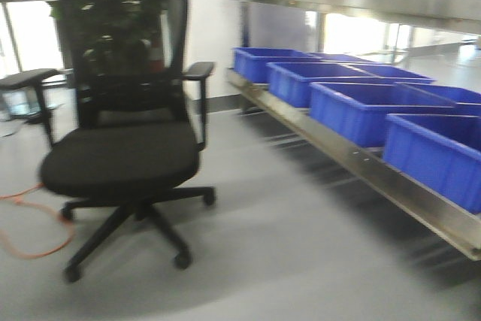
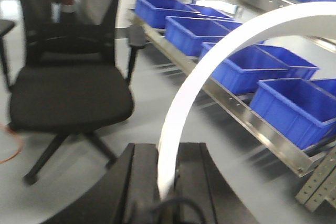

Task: Grab PVC pipe and place in blue bin
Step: 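Drive the base toward the shelf of blue bins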

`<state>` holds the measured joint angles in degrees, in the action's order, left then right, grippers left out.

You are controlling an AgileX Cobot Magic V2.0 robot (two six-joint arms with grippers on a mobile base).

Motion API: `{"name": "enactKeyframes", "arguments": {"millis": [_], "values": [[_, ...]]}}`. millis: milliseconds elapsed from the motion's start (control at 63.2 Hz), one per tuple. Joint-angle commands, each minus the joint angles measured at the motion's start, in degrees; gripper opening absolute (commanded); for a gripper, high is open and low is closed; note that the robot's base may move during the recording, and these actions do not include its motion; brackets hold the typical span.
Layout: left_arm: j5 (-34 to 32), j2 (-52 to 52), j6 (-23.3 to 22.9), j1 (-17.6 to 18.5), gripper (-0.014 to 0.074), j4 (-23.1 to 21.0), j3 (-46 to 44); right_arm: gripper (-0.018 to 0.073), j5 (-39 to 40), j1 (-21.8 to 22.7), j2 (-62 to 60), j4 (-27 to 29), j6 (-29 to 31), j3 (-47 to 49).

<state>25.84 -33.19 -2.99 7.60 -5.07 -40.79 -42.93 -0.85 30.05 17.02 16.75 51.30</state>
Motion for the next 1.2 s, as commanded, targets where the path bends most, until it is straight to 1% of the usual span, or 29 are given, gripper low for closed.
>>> {"name": "enactKeyframes", "arguments": {"millis": [0,1187], "values": [[-1.2,0.3,-0.3,-0.1,-0.0111,-0.2,0.0,-0.0169,1.4,0.2,0.0,-0.3,-0.1,0.0],[-1.2,0.3,-0.3,-0.1,-0.0111,-0.2,0.0,-0.0169,1.5,0.2,0.0,-0.3,-0.1,0.0]]}}
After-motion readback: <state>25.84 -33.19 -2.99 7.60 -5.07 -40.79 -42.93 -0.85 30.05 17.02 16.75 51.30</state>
